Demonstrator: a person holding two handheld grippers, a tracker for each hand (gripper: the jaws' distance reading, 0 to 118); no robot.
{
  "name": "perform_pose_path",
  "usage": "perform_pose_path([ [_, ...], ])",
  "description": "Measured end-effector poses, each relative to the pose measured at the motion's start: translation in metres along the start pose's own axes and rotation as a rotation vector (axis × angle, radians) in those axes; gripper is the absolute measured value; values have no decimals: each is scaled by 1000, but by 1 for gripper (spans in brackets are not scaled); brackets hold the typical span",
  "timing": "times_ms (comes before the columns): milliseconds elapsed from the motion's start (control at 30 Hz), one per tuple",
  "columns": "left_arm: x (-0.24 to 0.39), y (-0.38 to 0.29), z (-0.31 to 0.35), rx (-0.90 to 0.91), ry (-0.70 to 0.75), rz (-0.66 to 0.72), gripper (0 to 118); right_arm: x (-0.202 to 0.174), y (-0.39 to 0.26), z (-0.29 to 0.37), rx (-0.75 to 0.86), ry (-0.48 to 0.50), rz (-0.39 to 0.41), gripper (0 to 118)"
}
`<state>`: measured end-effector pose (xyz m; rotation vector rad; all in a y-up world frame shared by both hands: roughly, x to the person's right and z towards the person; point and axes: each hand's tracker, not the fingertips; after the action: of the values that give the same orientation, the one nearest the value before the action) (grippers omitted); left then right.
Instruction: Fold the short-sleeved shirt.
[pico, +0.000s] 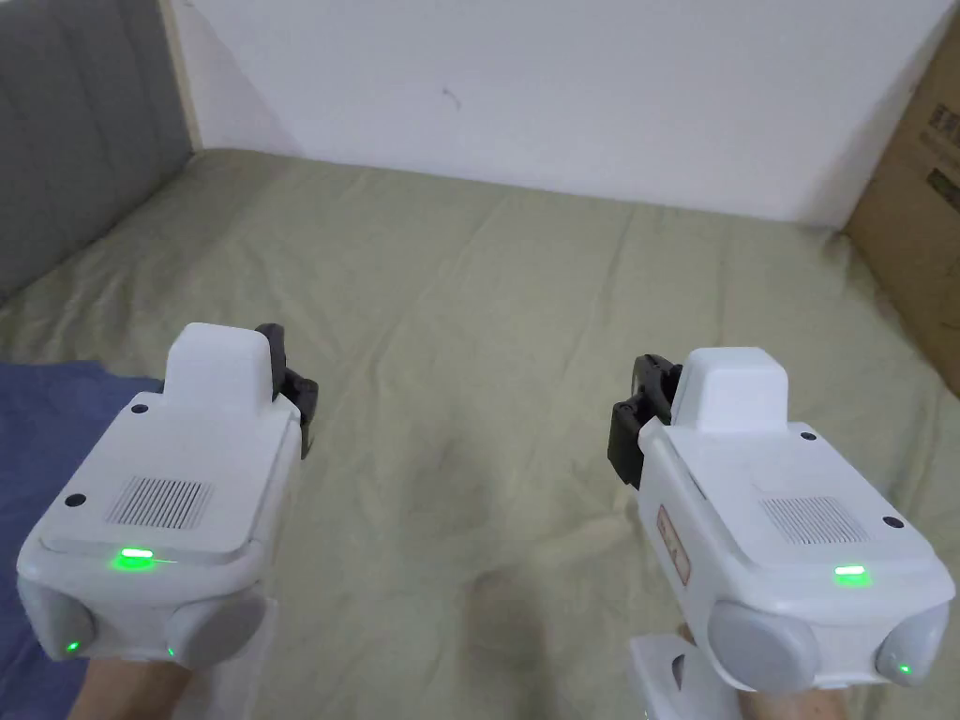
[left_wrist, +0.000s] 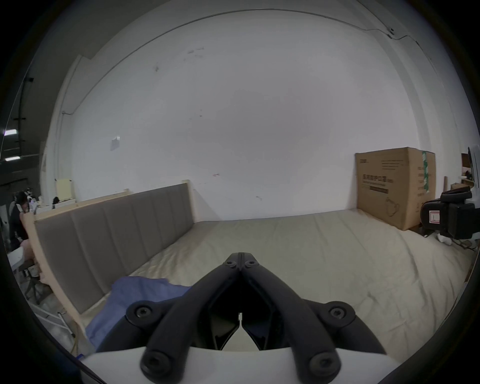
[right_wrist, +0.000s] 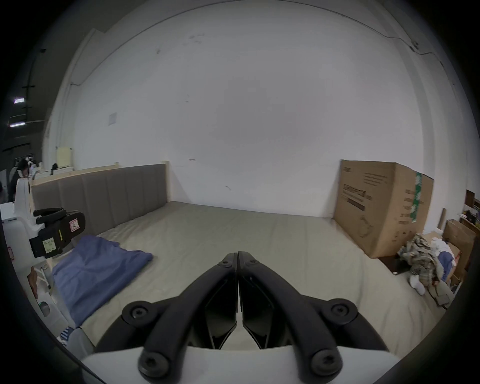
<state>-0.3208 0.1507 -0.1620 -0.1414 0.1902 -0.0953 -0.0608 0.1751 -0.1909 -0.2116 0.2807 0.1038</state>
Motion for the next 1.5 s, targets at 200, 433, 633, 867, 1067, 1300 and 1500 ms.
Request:
perform_pose_path([
  [200, -57, -6, 30, -9, 193, -14, 0, -54, 6, -18, 14, 167, 25, 0],
  [433, -109, -11, 67, -19, 365, 12, 0, -111, 8, -24, 15, 325, 66, 0],
  [633, -131, -19, 88, -33, 442, 41, 0, -144, 8, -22, 7, 415, 92, 0],
  [867, -142, -28, 87, -65, 479, 73, 9, -158, 8, -22, 5, 469, 104, 0],
  [1067, -166, -34, 51, -186, 424, 121, 118, -159, 6, -28, -3, 485, 127, 0],
  [1300, -200, -26, -44, -390, 268, 178, 118, -152, 2, -49, -34, 457, 112, 0],
  [1500, -220, -69, -186, -725, 147, 217, 118, -144, -8, -75, -120, 434, 110, 0],
])
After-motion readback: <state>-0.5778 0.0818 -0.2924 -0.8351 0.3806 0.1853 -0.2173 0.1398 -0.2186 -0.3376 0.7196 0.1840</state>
